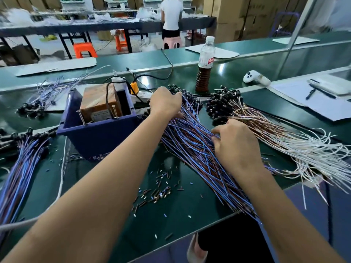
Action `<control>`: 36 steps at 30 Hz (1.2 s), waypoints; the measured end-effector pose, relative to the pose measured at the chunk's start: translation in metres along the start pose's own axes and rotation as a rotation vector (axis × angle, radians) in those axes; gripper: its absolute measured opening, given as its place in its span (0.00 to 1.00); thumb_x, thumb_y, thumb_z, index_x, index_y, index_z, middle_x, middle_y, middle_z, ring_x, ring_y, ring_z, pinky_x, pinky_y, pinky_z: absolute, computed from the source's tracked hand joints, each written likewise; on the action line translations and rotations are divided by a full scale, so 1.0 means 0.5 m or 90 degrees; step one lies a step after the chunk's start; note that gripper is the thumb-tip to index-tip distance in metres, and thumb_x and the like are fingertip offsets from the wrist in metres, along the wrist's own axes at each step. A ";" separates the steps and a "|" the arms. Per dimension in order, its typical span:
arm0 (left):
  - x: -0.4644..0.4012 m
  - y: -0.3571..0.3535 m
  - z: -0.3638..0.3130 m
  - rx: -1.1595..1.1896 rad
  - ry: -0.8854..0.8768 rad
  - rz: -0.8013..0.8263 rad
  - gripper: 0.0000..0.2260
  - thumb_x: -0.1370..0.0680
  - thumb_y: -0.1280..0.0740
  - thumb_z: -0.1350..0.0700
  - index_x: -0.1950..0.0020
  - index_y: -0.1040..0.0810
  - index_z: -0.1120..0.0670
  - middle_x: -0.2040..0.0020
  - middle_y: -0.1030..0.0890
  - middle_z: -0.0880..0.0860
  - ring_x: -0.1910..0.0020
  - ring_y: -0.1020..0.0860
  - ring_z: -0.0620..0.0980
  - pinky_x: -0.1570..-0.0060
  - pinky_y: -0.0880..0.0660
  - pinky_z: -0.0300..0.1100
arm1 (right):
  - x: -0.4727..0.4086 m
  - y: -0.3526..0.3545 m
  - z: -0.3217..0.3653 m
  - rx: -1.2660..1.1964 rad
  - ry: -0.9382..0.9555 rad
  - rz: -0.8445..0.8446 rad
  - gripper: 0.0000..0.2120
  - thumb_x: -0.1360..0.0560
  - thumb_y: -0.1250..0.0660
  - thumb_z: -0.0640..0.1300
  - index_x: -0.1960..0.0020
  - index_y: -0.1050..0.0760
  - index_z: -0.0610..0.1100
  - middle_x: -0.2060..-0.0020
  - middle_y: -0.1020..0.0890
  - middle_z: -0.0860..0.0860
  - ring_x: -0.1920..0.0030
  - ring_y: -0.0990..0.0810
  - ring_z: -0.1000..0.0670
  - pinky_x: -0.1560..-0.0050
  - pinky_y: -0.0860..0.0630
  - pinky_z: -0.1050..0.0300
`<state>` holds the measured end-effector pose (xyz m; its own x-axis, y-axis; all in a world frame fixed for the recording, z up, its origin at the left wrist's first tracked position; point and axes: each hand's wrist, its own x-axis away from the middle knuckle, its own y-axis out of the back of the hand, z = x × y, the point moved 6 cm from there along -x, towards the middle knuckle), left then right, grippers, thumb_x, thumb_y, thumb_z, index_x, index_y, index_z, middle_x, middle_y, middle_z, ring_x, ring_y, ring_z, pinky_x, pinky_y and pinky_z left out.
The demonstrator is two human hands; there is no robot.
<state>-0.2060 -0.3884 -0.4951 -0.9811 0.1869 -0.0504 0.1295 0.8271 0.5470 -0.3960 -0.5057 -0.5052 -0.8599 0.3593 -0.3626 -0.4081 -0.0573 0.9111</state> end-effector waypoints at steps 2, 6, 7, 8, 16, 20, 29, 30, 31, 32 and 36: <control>0.020 0.026 -0.010 -0.098 -0.073 -0.038 0.18 0.16 0.37 0.48 0.62 0.27 0.57 0.76 0.19 0.54 0.70 0.15 0.52 0.54 0.17 0.46 | 0.002 0.004 0.001 -0.044 -0.013 -0.030 0.15 0.20 0.29 0.46 0.34 0.18 0.48 0.48 0.19 0.46 0.46 0.19 0.42 0.47 0.23 0.52; 0.086 0.053 0.021 -0.101 -0.054 0.170 0.19 0.15 0.37 0.50 0.54 0.19 0.65 0.67 0.15 0.57 0.68 0.14 0.55 0.58 0.15 0.49 | 0.007 0.021 0.056 -0.160 0.020 -0.119 0.09 0.23 0.27 0.43 0.43 0.15 0.47 0.54 0.17 0.47 0.56 0.18 0.44 0.55 0.23 0.53; 0.110 0.055 0.036 -0.132 -0.025 0.280 0.18 0.15 0.37 0.50 0.51 0.19 0.65 0.65 0.14 0.58 0.68 0.14 0.56 0.61 0.15 0.48 | 0.011 0.018 0.082 -0.198 0.035 -0.116 0.06 0.23 0.28 0.43 0.47 0.15 0.47 0.56 0.16 0.47 0.58 0.18 0.43 0.55 0.21 0.51; 0.133 0.065 0.055 -0.188 0.001 0.380 0.16 0.15 0.36 0.52 0.49 0.19 0.65 0.63 0.14 0.58 0.69 0.15 0.56 0.65 0.16 0.46 | 0.017 0.008 0.116 -0.235 0.055 -0.097 0.05 0.23 0.28 0.43 0.49 0.15 0.47 0.57 0.15 0.47 0.58 0.17 0.43 0.55 0.20 0.49; 0.228 0.305 0.167 -0.478 0.187 0.554 0.09 0.20 0.35 0.62 0.50 0.15 0.63 0.59 0.12 0.56 0.63 0.13 0.50 0.71 0.22 0.35 | 0.115 -0.119 0.416 -0.384 0.262 0.207 0.06 0.23 0.32 0.44 0.55 0.16 0.48 0.64 0.16 0.51 0.63 0.19 0.48 0.60 0.21 0.48; 0.233 0.443 0.250 -0.491 0.247 0.437 0.07 0.18 0.33 0.59 0.52 0.18 0.61 0.56 0.12 0.56 0.65 0.13 0.50 0.75 0.24 0.35 | 0.146 -0.164 0.564 -0.379 0.349 0.353 0.08 0.21 0.31 0.46 0.56 0.16 0.44 0.62 0.15 0.49 0.59 0.17 0.46 0.54 0.19 0.47; 0.170 0.588 0.352 -0.581 0.107 -0.071 0.07 0.28 0.35 0.64 0.64 0.30 0.58 0.69 0.30 0.55 0.62 0.26 0.59 0.62 0.31 0.45 | 0.122 -0.228 0.774 -0.441 0.316 0.441 0.09 0.19 0.33 0.45 0.47 0.21 0.40 0.57 0.16 0.43 0.59 0.17 0.39 0.55 0.18 0.45; 0.166 0.582 0.367 -0.567 0.115 -0.087 0.09 0.28 0.34 0.65 0.66 0.31 0.58 0.69 0.31 0.56 0.63 0.28 0.59 0.60 0.30 0.46 | 0.115 -0.237 0.788 -0.427 0.305 0.438 0.10 0.18 0.34 0.48 0.49 0.23 0.40 0.59 0.17 0.43 0.59 0.18 0.39 0.58 0.20 0.47; 0.161 0.579 0.382 -0.551 0.126 -0.102 0.10 0.27 0.34 0.65 0.67 0.32 0.58 0.69 0.31 0.56 0.63 0.28 0.59 0.60 0.30 0.47 | 0.109 -0.246 0.798 -0.403 0.292 0.433 0.13 0.18 0.35 0.50 0.53 0.24 0.41 0.62 0.19 0.44 0.60 0.20 0.40 0.62 0.22 0.49; 0.154 0.579 0.396 -0.537 0.133 -0.116 0.11 0.27 0.34 0.65 0.67 0.32 0.59 0.68 0.30 0.56 0.61 0.26 0.60 0.59 0.29 0.48 | 0.103 -0.254 0.806 -0.378 0.277 0.426 0.15 0.18 0.35 0.52 0.57 0.25 0.42 0.64 0.19 0.45 0.61 0.20 0.41 0.63 0.24 0.51; 0.130 0.590 0.429 -0.512 0.132 -0.162 0.03 0.26 0.30 0.62 0.56 0.23 0.58 0.55 0.22 0.60 0.47 0.20 0.64 0.50 0.22 0.51 | 0.090 -0.276 0.814 -0.352 0.256 0.452 0.13 0.20 0.32 0.53 0.54 0.20 0.45 0.69 0.15 0.45 0.68 0.15 0.49 0.62 0.17 0.54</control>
<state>-0.2006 -0.0186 -0.5161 -0.9828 -0.1184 -0.1414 -0.1623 0.1906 0.9682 -0.2536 -0.1028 -0.5673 -0.9592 -0.2645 0.0998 0.2450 -0.6013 0.7605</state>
